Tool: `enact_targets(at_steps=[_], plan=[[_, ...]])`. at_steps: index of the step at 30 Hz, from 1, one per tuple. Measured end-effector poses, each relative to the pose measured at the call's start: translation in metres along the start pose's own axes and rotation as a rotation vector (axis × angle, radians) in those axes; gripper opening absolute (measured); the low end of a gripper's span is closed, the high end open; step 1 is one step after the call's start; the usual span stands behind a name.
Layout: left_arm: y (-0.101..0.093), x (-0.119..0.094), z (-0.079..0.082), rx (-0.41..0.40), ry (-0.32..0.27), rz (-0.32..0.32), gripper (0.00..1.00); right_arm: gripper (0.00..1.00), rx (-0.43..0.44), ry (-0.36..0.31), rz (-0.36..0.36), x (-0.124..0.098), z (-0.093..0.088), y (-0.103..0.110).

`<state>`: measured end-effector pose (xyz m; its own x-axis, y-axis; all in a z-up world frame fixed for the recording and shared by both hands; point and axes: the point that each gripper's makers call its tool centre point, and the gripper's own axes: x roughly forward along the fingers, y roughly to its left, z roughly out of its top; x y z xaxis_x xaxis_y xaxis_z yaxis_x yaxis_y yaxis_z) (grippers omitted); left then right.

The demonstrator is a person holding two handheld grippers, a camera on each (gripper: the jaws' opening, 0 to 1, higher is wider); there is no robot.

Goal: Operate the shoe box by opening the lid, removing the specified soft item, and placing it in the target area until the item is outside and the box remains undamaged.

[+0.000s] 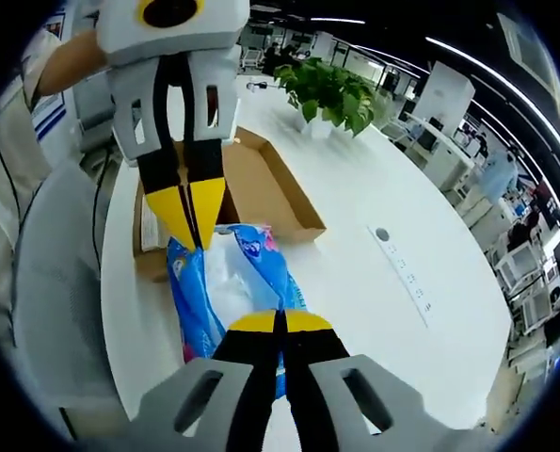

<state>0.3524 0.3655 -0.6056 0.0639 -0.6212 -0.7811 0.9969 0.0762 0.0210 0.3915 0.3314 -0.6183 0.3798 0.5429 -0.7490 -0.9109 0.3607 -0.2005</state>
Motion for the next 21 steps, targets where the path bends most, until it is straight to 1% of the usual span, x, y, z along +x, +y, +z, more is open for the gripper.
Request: enact_targets(at_steps=[4, 6, 7, 21], plan=[[0.002, 0.012, 0.013, 0.013, -0.004, -0.013, 0.0, 0.0, 0.001, 0.014, -0.012, -0.007, -0.014, -0.01], [0.002, 0.015, 0.016, 0.015, -0.005, -0.019, 0.0, 0.0, 0.004, 0.018, -0.014, -0.01, -0.02, -0.014], [0.004, 0.02, 0.021, 0.019, -0.006, -0.022, 0.0, 0.0, 0.003, 0.02, -0.016, -0.011, -0.023, -0.016], [0.01, 0.06, 0.061, 0.058, -0.014, -0.075, 0.0, 0.0, 0.052, 0.05, -0.05, -0.03, -0.069, -0.049]])
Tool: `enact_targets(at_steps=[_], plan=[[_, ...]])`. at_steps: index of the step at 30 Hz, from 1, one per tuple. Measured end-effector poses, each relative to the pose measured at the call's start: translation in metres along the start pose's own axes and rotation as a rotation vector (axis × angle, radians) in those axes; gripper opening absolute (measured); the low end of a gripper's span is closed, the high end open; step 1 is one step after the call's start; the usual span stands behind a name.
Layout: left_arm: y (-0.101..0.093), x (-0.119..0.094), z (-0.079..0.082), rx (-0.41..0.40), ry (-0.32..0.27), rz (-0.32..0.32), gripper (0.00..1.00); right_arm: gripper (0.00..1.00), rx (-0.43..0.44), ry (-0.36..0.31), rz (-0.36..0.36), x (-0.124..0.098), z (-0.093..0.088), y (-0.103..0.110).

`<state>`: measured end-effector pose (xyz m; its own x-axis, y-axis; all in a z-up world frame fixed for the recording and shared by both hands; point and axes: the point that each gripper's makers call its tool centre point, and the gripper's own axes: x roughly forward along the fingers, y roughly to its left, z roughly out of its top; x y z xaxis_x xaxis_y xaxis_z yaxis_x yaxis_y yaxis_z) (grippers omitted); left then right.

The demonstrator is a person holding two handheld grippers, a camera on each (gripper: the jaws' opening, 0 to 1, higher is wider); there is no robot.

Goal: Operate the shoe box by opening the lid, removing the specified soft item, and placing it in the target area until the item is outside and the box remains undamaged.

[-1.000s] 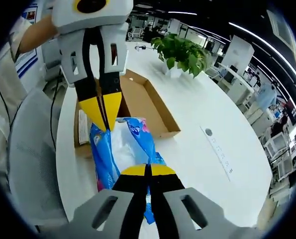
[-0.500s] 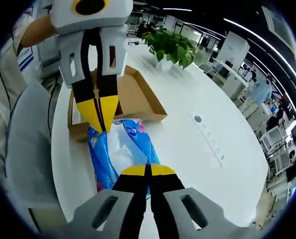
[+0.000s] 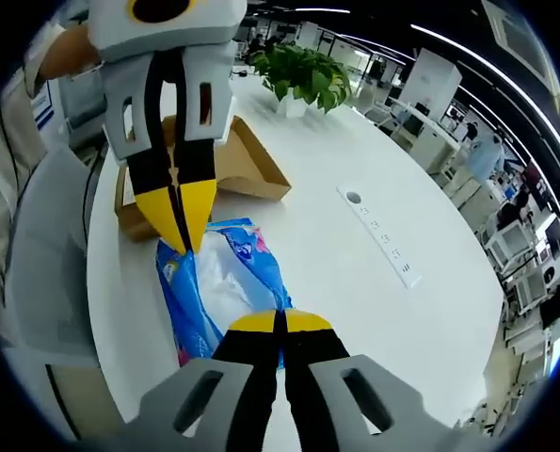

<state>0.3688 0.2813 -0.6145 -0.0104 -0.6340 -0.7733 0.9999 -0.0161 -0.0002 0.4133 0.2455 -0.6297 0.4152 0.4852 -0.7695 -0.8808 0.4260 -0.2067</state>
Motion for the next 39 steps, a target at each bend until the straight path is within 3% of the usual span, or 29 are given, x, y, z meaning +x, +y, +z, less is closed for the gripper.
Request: enact_targets(at_steps=[26, 39], plan=[[0.016, 0.07, 0.04, 0.003, -0.032, -0.075, 0.0, 0.0, -0.027, 0.086, -0.044, -0.01, -0.065, -0.045], [0.024, 0.104, 0.045, -0.02, -0.036, -0.086, 0.0, 0.0, -0.077, 0.147, -0.062, 0.002, -0.1, -0.059]])
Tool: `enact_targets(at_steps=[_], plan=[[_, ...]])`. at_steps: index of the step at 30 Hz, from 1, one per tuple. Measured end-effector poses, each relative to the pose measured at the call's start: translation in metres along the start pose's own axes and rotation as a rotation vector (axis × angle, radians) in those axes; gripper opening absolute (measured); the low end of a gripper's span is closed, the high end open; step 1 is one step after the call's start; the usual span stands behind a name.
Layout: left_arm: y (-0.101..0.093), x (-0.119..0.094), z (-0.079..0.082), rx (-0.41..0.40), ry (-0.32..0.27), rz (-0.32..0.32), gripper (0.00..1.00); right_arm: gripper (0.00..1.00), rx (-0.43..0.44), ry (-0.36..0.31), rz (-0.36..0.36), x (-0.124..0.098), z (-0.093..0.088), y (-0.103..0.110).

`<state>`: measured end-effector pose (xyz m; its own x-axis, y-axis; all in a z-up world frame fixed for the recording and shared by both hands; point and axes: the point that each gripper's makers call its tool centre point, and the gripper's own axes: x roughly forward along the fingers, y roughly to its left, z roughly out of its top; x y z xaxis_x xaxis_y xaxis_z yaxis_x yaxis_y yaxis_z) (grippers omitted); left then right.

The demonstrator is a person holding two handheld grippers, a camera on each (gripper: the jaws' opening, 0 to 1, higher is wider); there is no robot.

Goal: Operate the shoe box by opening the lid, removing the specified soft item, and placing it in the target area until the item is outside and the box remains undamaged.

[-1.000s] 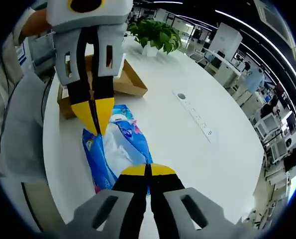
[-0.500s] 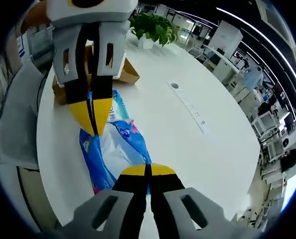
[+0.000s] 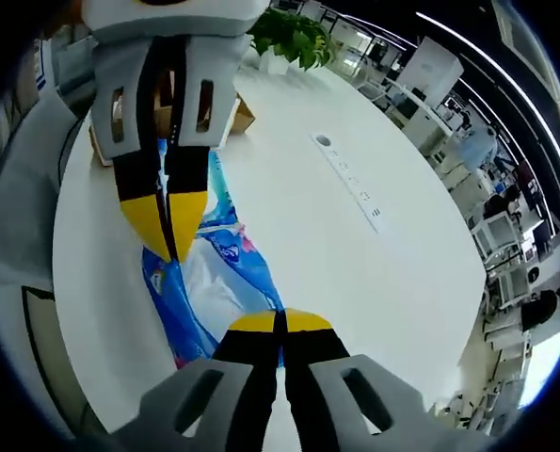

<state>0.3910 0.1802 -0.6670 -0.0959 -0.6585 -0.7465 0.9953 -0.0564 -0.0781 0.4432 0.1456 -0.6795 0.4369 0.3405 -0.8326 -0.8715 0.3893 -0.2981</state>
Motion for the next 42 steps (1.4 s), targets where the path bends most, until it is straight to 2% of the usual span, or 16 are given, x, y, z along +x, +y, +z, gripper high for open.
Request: enact_targets(at_steps=[4, 8, 12, 16, 26, 33, 42], plan=[[0.002, 0.011, -0.003, -0.016, -0.001, 0.008, 0.0, 0.0, -0.026, 0.02, -0.007, 0.007, -0.009, 0.001], [0.001, 0.022, -0.013, -0.032, 0.01, 0.013, 0.0, 0.0, -0.045, 0.016, -0.004, 0.017, -0.014, 0.006], [0.003, 0.031, -0.025, -0.044, 0.022, 0.024, 0.0, 0.0, -0.076, 0.039, 0.002, 0.027, -0.021, 0.013], [0.003, 0.037, -0.032, -0.072, 0.027, 0.019, 0.0, 0.0, -0.073, 0.046, 0.001, 0.036, -0.027, 0.014], [0.001, 0.045, -0.033, -0.09, 0.016, 0.014, 0.0, 0.0, -0.06, 0.055, -0.02, 0.045, -0.031, 0.008], [0.004, 0.044, -0.033, -0.085, 0.015, 0.027, 0.0, 0.0, -0.062, 0.052, -0.031, 0.045, -0.028, 0.007], [-0.002, 0.048, -0.033, -0.082, 0.019, 0.026, 0.0, 0.0, -0.06, 0.058, -0.037, 0.044, -0.029, 0.007]])
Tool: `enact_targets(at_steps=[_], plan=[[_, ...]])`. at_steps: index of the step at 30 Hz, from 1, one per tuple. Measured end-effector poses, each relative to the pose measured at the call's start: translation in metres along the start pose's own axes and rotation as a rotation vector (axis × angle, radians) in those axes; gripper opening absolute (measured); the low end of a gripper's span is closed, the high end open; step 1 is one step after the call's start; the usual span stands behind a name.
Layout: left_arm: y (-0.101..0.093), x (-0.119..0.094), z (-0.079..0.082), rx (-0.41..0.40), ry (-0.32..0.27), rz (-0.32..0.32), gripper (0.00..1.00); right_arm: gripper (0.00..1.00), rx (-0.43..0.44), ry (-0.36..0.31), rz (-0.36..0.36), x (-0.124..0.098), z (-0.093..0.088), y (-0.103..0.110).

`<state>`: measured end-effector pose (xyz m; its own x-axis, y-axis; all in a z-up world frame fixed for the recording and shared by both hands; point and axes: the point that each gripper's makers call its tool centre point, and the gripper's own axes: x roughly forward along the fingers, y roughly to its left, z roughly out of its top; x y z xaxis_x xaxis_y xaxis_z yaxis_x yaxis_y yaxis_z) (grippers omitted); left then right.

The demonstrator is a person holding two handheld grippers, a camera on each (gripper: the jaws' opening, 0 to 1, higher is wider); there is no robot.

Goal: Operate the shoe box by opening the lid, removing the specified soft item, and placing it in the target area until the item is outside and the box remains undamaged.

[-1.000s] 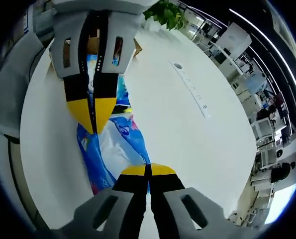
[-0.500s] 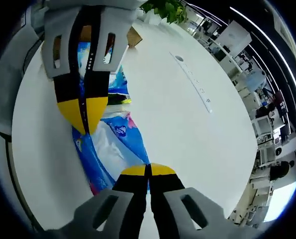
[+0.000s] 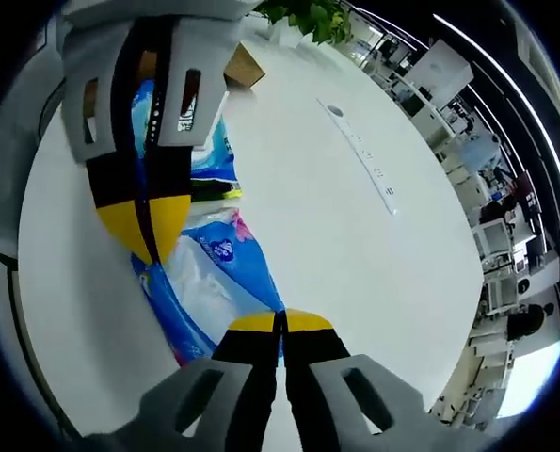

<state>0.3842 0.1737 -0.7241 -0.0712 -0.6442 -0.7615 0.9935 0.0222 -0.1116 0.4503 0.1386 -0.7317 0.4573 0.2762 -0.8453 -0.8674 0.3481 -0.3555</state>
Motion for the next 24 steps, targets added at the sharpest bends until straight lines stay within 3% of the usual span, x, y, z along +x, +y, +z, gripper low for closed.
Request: enact_targets(at_steps=[5, 12, 24], plan=[[-0.002, 0.0, -0.001, 0.002, 0.005, -0.001, 0.01, 0.02, -0.002, 0.008, 0.004, -0.001, -0.003, 0.002], [-0.006, -0.003, 0.002, 0.029, 0.009, 0.004, 0.12, 0.08, 0.01, 0.008, 0.009, -0.009, -0.005, 0.004], [-0.015, -0.029, 0.006, 0.063, -0.012, 0.008, 0.25, 0.21, 0.082, -0.014, 0.006, -0.037, 0.001, 0.008]])
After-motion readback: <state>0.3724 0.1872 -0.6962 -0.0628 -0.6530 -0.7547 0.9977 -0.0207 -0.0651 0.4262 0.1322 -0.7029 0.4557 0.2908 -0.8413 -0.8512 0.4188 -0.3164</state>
